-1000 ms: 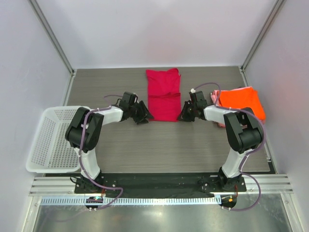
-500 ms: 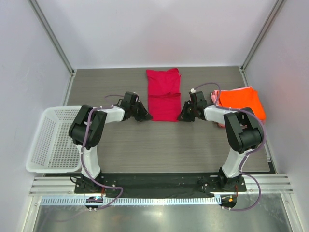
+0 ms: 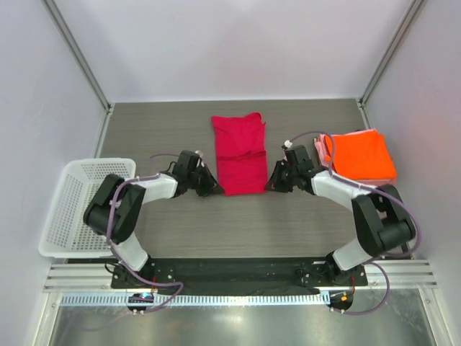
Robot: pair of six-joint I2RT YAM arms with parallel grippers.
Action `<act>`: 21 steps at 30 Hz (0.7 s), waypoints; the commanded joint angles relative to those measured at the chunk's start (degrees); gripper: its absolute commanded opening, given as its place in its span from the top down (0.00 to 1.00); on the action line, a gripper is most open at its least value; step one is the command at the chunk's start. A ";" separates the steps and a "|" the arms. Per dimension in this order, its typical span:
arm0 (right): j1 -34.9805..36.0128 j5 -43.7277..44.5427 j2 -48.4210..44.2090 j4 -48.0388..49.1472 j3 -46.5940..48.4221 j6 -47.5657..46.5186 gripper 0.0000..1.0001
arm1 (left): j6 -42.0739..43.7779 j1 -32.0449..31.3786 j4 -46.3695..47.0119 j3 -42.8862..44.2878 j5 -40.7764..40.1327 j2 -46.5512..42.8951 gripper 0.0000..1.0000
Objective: Fold and stack the t-shirts
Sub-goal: Fold the tshirt
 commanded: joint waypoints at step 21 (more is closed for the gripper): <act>4.65 8.24 -32.04 -19.56 2.32 -0.31 0.99 | -5.14 -6.91 -15.81 -5.04 2.43 -38.07 1.00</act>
